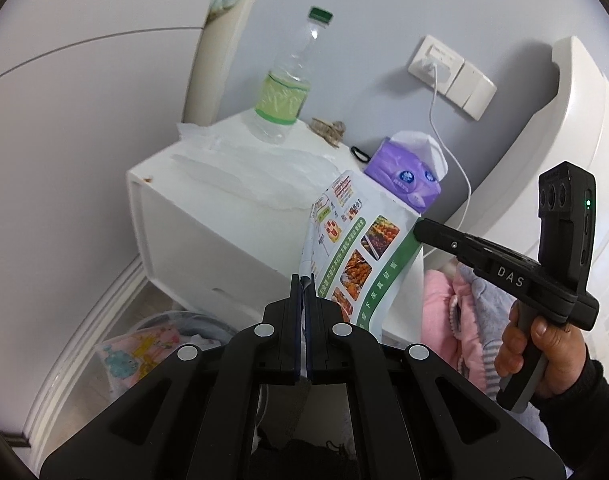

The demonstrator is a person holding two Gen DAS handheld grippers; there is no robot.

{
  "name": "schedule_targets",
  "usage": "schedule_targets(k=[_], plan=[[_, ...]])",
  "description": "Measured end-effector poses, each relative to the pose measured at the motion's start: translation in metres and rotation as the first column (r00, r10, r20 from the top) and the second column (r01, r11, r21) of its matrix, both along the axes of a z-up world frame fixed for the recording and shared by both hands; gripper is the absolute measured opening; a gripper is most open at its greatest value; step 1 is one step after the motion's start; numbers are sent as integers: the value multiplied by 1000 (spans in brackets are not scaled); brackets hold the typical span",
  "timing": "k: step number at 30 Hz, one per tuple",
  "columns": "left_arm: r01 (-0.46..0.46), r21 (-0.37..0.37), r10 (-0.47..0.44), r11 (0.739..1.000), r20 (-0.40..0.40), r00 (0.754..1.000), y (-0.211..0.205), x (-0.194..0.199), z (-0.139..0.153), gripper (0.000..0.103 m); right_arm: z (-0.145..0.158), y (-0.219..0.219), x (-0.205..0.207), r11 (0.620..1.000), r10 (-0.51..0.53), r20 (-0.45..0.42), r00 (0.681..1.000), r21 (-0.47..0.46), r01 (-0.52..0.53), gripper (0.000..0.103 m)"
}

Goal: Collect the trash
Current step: 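Lift the flyer off the nightstand with both grippers and carry it toward the bin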

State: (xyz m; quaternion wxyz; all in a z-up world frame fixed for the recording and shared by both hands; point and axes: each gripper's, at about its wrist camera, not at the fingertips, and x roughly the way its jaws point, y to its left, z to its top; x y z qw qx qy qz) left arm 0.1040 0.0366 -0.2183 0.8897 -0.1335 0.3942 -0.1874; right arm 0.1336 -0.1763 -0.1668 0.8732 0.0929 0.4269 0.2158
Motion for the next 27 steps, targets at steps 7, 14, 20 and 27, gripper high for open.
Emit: schedule_targets(k=[7, 14, 20, 27], plan=[[-54, -6, 54, 999, 33, 998, 32, -27, 16, 0, 24, 30, -9, 999, 53, 37, 998, 4, -53, 4], [-108, -2, 108, 994, 54, 993, 65, -56, 26, 0, 38, 63, -25, 994, 110, 51, 993, 8, -110, 4], [-144, 7, 144, 989, 54, 988, 84, -78, 26, 0, 38, 88, -40, 987, 158, 51, 986, 10, -159, 4], [-178, 18, 177, 984, 17, 984, 100, -91, 9, 0, 22, 112, -52, 979, 202, 21, 979, 6, -202, 4]])
